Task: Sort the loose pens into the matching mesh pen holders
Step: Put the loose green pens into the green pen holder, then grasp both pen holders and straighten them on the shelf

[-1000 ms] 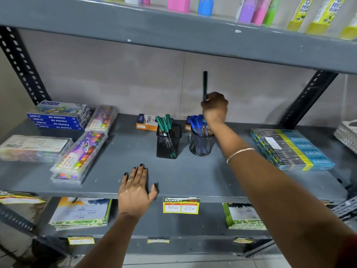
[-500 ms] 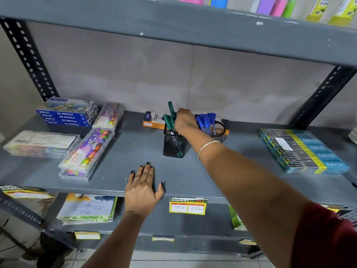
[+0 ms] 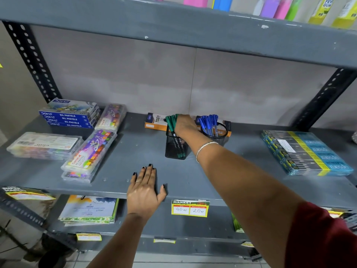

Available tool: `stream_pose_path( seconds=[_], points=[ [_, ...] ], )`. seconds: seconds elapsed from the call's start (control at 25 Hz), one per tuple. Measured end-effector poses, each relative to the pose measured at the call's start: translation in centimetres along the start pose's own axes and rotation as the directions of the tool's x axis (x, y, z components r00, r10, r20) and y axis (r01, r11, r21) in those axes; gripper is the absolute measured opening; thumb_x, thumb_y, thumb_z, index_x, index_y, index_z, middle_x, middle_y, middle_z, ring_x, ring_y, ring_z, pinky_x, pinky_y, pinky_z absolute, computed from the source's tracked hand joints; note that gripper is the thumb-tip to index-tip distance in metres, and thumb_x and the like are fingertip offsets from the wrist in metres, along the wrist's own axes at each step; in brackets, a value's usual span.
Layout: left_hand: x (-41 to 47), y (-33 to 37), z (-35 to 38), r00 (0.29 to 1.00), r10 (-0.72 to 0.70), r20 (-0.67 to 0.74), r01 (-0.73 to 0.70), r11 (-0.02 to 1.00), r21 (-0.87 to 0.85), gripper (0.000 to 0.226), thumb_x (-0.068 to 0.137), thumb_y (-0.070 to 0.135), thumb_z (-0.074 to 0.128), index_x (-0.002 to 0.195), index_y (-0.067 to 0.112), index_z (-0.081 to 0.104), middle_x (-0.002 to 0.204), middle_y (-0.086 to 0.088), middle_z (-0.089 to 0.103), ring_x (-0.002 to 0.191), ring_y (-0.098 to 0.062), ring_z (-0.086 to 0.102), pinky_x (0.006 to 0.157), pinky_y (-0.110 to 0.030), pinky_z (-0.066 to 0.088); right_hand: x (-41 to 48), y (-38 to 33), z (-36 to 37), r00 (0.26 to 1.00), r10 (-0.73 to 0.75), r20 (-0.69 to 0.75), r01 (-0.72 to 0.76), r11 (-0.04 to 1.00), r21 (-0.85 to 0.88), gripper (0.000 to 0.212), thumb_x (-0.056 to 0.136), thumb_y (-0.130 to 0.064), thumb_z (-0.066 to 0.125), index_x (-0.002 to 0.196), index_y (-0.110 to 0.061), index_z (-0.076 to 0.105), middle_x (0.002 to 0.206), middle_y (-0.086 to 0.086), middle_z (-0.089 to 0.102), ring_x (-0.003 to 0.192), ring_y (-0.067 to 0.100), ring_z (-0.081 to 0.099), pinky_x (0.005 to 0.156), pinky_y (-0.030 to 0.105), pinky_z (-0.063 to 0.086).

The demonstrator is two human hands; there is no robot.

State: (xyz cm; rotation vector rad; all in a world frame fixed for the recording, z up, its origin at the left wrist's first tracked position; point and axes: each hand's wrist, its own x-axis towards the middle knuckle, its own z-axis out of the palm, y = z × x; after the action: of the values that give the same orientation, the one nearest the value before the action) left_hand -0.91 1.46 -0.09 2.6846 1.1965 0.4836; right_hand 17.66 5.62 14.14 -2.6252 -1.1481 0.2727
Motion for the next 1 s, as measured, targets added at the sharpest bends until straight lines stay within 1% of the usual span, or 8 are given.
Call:
stream_pose_path(
  seconds=[0.16, 0.28, 0.36, 0.52, 0.8, 0.88, 0.96, 1.0],
  points=[
    [0.1, 0.0, 0.0, 1.000, 0.001, 0.015, -0.001, 1.000, -0.001, 0.065, 0.079, 0.047, 0.037, 0.113, -0.002, 0.062, 0.119, -0.016, 0.061, 0.110, -0.032, 0.057, 0.099, -0.039, 0.023, -0.3, -0.1, -0.5, 1.000, 0.002, -0.007, -0.002, 1.000, -0.006, 0.028, 0.094, 0.002, 0.044, 0.120, 0.004, 0.054, 0.123, 0.018, 0.060, 0.114, 0.030, 0.060, 0.095, 0.035, 0.051],
    [0.1, 0.0, 0.1, 1.000, 0.009, -0.002, -0.009, 1.000, 0.000, 0.065, 0.078, 0.047, 0.037, 0.112, -0.002, 0.063, 0.119, -0.016, 0.061, 0.110, -0.031, 0.057, 0.099, -0.039, 0.023, -0.3, 0.3, -2.6, 0.997, 0.009, -0.080, -0.006, 0.999, 0.036, 0.024, 0.090, 0.005, 0.054, 0.115, 0.006, 0.055, 0.111, 0.019, 0.065, 0.099, 0.029, 0.068, 0.089, 0.036, 0.057],
    [0.0, -0.1, 0.1, 1.000, 0.012, -0.006, -0.012, 1.000, 0.002, 0.065, 0.078, 0.046, 0.036, 0.113, -0.002, 0.062, 0.120, -0.016, 0.061, 0.110, -0.031, 0.057, 0.100, -0.041, 0.028, -0.5, 1.0, -4.2, 0.985, 0.034, -0.169, -0.028, 0.999, 0.039, 0.024, 0.088, 0.007, 0.055, 0.112, 0.004, 0.057, 0.110, 0.019, 0.066, 0.099, 0.030, 0.068, 0.086, 0.034, 0.057],
    [-0.1, 0.1, -0.1, 1.000, 0.017, -0.019, -0.016, 1.000, 0.003, 0.066, 0.080, 0.048, 0.034, 0.114, -0.001, 0.062, 0.119, -0.016, 0.061, 0.110, -0.031, 0.057, 0.097, -0.046, 0.036, -2.0, 3.8, -6.7, 0.937, 0.117, -0.330, -0.095, 0.992, 0.082, 0.023, 0.090, -0.006, 0.050, 0.109, 0.002, 0.060, 0.114, 0.020, 0.065, 0.106, 0.036, 0.064, 0.080, 0.031, 0.051],
    [0.0, 0.0, -0.1, 1.000, 0.023, 0.001, -0.023, 0.999, -0.025, 0.068, 0.081, 0.049, 0.033, 0.115, -0.002, 0.061, 0.121, -0.016, 0.060, 0.112, -0.031, 0.055, 0.097, -0.046, 0.036, -4.5, 9.6, -5.1, 0.883, 0.256, -0.393, -0.166, 0.955, 0.247, 0.024, 0.091, -0.020, 0.053, 0.107, -0.005, 0.065, 0.110, 0.018, 0.068, 0.102, 0.037, 0.065, 0.079, 0.034, 0.051],
    [-0.1, 0.4, -0.4, 0.999, -0.020, -0.027, 0.018, 0.996, -0.084, 0.068, 0.083, 0.051, 0.035, 0.121, -0.002, 0.057, 0.124, -0.017, 0.058, 0.115, -0.031, 0.054, 0.099, -0.046, 0.034, -5.2, 11.0, -3.7, 0.869, 0.281, -0.407, -0.122, 0.920, 0.374, 0.030, 0.089, -0.027, 0.058, 0.113, -0.008, 0.060, 0.113, 0.015, 0.067, 0.106, 0.034, 0.063, 0.083, 0.036, 0.050],
    [0.4, 1.8, -1.6, 0.985, -0.160, -0.058, 0.141, 0.957, -0.253, 0.069, 0.085, 0.049, 0.050, 0.134, 0.002, 0.042, 0.133, -0.016, 0.051, 0.118, -0.033, 0.050, 0.097, -0.046, 0.036, -5.8, 12.3, -1.6, 0.850, 0.307, -0.428, -0.067, 0.870, 0.489, 0.040, 0.086, -0.029, 0.063, 0.118, -0.008, 0.054, 0.117, 0.013, 0.062, 0.112, 0.032, 0.058, 0.086, 0.036, 0.047],
    [1.1, 2.9, -2.5, 0.965, -0.257, -0.045, 0.223, 0.902, -0.371, 0.074, 0.083, 0.047, 0.057, 0.140, 0.006, 0.032, 0.139, -0.014, 0.045, 0.120, -0.033, 0.047, 0.094, -0.046, 0.038, -6.1, 12.7, -0.5, 0.839, 0.330, -0.433, -0.057, 0.844, 0.533, 0.044, 0.085, -0.028, 0.066, 0.120, -0.006, 0.052, 0.119, 0.014, 0.060, 0.115, 0.032, 0.054, 0.088, 0.036, 0.046]
  ],
)
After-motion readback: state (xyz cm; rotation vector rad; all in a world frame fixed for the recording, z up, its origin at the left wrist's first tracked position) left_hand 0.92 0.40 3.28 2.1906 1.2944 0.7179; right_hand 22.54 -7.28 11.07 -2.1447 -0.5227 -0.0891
